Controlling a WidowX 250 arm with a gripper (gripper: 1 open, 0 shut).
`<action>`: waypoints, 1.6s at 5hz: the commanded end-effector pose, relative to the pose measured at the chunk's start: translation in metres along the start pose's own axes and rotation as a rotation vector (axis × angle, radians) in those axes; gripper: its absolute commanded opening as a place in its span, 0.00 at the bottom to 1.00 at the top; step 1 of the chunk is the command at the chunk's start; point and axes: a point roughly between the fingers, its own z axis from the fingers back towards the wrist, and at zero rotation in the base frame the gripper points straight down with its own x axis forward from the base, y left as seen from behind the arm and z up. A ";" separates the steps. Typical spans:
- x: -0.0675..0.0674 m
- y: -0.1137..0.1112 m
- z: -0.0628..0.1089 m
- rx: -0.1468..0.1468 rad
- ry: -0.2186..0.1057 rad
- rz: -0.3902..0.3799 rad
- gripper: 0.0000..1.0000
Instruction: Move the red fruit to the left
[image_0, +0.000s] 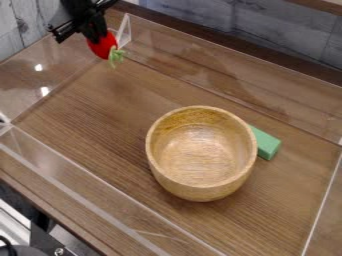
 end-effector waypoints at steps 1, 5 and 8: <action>0.028 0.002 -0.001 -0.023 -0.076 0.015 0.00; 0.030 0.009 -0.011 -0.015 -0.076 -0.054 0.00; 0.024 0.015 -0.035 0.012 -0.077 -0.011 0.00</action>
